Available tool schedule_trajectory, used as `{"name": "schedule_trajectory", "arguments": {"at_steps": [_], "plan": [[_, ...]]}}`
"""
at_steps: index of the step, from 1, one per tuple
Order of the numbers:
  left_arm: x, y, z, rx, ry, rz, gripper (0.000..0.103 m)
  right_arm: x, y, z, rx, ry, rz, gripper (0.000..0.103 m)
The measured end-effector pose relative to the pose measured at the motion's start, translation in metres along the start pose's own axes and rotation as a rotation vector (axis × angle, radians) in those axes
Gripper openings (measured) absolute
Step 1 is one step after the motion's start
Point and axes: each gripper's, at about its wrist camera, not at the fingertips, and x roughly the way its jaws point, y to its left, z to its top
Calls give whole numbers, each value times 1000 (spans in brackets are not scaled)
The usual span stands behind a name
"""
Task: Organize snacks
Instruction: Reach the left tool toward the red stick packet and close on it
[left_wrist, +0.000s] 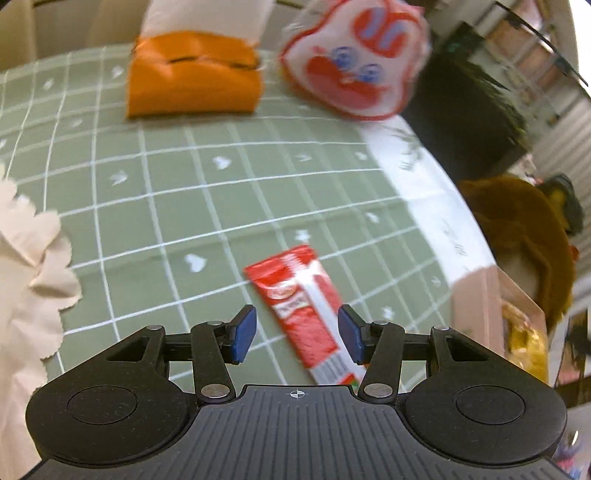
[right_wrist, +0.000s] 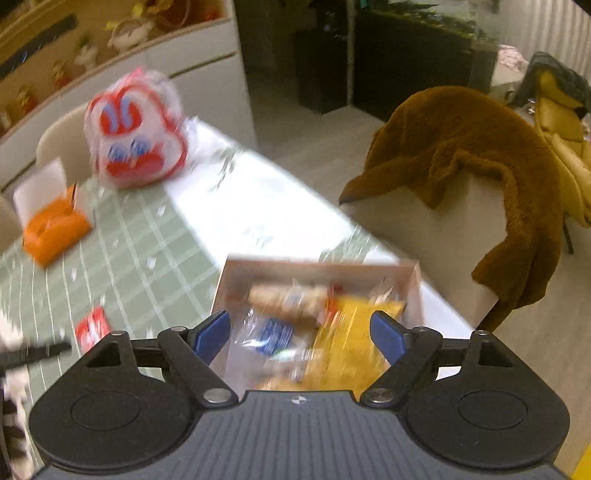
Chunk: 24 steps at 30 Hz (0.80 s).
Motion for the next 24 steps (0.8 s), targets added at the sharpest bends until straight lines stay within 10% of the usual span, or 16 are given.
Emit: {"name": "schedule_trajectory", "arguments": {"at_steps": [12, 24], "plan": [[47, -28, 8, 12, 19, 64, 55, -13, 27, -120, -64, 102, 83, 83], [49, -91, -43, 474, 108, 42, 46, -15, 17, -175, -13, 184, 83, 83]]}}
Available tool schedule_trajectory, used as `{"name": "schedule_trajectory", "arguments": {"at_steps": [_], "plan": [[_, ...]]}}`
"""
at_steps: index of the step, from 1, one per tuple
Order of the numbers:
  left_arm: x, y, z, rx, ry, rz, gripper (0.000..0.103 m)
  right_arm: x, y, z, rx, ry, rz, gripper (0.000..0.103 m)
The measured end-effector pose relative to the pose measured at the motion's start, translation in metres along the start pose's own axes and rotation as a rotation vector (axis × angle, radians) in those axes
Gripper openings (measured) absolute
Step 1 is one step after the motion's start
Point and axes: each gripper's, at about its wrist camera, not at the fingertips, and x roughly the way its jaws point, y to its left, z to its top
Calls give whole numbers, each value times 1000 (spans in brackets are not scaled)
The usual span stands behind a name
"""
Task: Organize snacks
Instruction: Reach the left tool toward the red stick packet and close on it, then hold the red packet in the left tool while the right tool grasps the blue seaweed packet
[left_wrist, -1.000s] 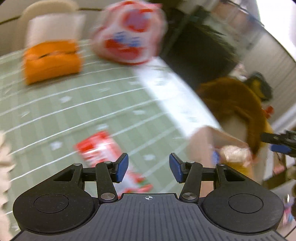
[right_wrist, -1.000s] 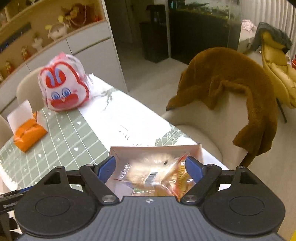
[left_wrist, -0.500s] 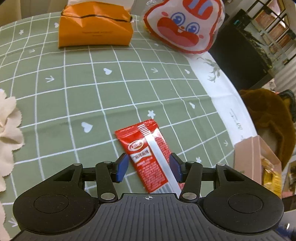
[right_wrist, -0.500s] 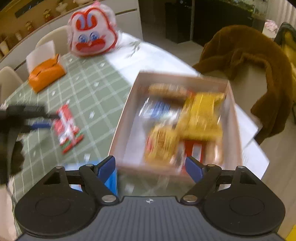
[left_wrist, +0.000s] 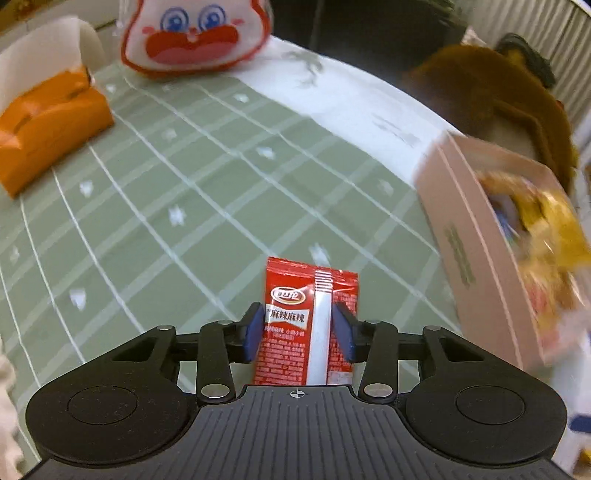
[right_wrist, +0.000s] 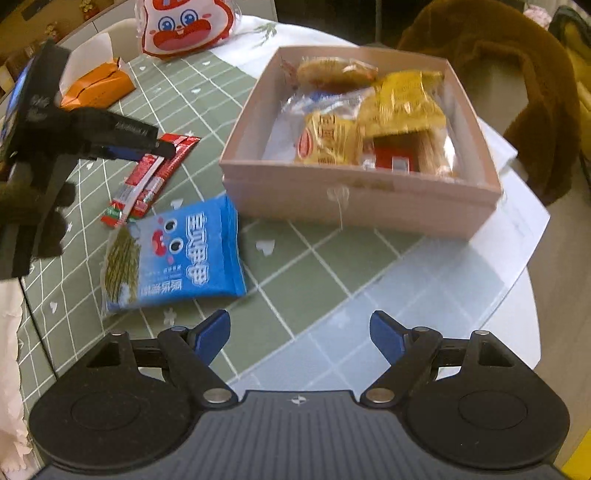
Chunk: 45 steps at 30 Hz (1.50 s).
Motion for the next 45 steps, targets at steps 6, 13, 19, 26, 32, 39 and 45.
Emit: {"name": "schedule_trajectory", "arguments": {"at_steps": [6, 13, 19, 26, 32, 39, 45], "plan": [[-29, -9, -53, 43, 15, -35, 46, 3, 13, -14, -8, 28, 21, 83], [-52, -28, -101, 71, 11, -46, 49, -6, 33, -27, -35, 21, 39, 83], [-61, -24, -113, 65, -2, -31, 49, -9, 53, -31, -60, 16, 33, 83], [-72, -14, -133, 33, -41, 8, 51, -3, 65, -39, -29, 21, 52, 83], [-78, -3, -144, -31, -61, 5, 52, 7, 85, -33, -45, -23, 36, 84], [-80, 9, -148, -71, -79, -46, 50, 22, 92, -29, -42, 4, 13, 85], [-80, 6, -147, -68, -73, -41, 51, 15, 63, -26, 27, -43, -109, 85]]}}
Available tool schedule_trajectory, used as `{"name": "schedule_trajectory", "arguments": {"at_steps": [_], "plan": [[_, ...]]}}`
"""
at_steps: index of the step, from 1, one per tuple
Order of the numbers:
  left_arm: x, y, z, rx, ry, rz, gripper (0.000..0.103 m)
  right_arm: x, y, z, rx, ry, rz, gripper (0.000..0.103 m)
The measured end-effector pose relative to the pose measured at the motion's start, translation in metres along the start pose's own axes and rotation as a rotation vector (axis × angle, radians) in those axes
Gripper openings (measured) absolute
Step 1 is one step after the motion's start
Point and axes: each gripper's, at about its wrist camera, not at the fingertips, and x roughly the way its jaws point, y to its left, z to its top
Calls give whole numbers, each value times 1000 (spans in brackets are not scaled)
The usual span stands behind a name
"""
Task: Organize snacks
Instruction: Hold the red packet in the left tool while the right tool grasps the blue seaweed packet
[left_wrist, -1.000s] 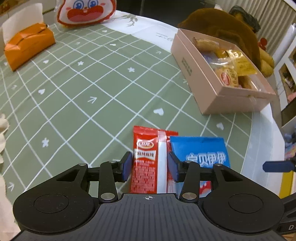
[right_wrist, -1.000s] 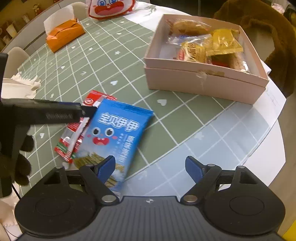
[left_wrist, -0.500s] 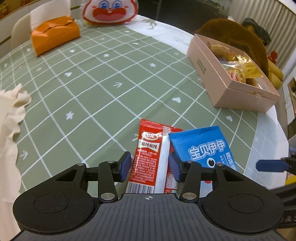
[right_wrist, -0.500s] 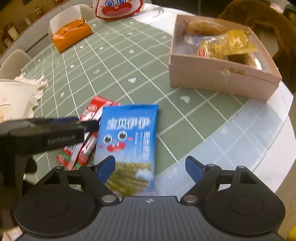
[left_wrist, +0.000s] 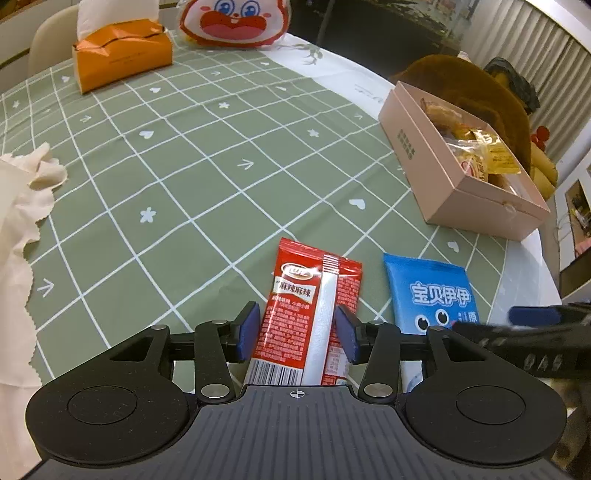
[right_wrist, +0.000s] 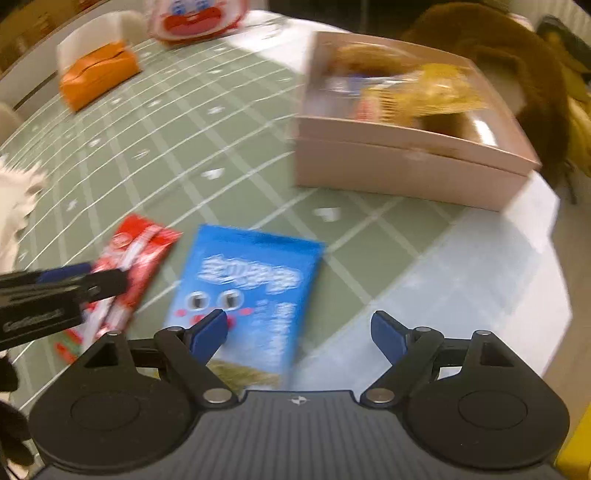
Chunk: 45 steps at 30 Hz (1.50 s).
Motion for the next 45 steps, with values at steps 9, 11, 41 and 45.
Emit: {"name": "schedule_trajectory", "arguments": {"at_steps": [9, 11, 41, 45], "plan": [[-5, -10, 1, 23, -16, -7, 51, 0, -54, -4, 155, 24, 15, 85], [-12, -12, 0, 33, -23, 8, 51, -6, -57, -6, 160, 18, 63, 85], [8, -39, -14, 209, 19, 46, 77, -10, -40, -37, 18, 15, 127, 88], [13, -48, -12, 244, 33, 77, 77, -11, -42, -42, 20, 1, 127, 91]]}}
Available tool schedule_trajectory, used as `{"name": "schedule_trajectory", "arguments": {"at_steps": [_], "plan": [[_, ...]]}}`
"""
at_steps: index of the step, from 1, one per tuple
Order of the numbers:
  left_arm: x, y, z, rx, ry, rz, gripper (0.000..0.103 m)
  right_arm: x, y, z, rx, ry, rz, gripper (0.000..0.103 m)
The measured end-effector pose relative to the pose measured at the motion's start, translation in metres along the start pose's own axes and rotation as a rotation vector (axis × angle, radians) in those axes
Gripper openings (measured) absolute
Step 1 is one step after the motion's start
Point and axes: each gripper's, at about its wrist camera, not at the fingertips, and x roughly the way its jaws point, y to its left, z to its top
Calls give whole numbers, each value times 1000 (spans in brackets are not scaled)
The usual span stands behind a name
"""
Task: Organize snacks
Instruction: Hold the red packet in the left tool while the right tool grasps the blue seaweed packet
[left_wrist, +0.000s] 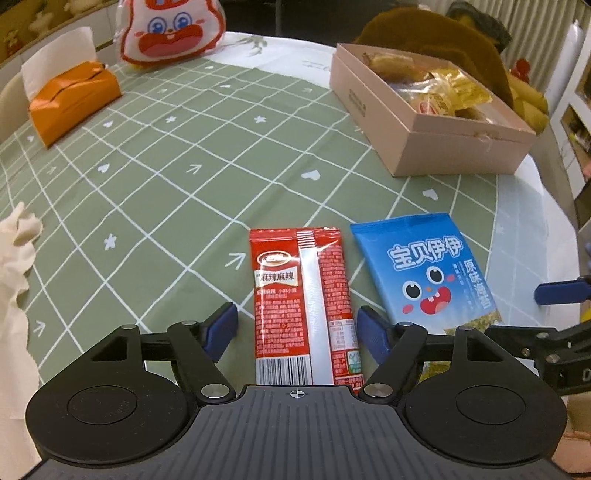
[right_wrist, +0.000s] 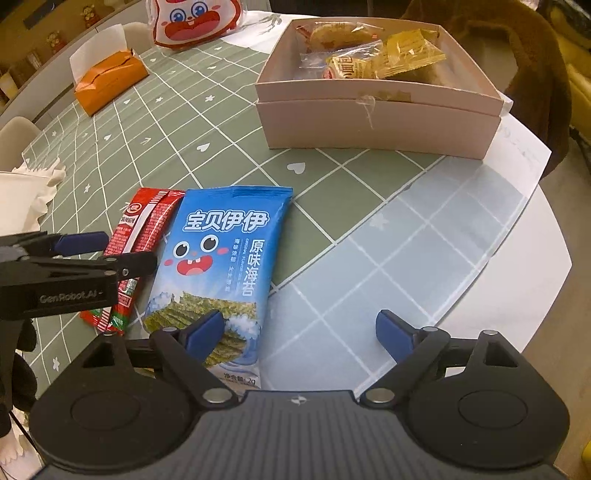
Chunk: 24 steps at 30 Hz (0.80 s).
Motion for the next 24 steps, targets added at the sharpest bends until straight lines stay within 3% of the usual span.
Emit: {"name": "schedule_trajectory", "arguments": {"at_steps": [7, 14, 19, 24], "plan": [[0, -1, -4, -6, -16, 10, 74, 1, 1, -6, -13, -14, -3, 103], [-12, 13, -12, -60, -20, -21, 56, 1, 0, -6, -62, 1, 17, 103], [-23, 18, -26, -71, -2, -13, 54, -7, 0, 0, 0, 15, 51, 95], [-31, 22, -39, -81, -3, -25, 54, -8, 28, 14, -50, 4, 37, 95]]}}
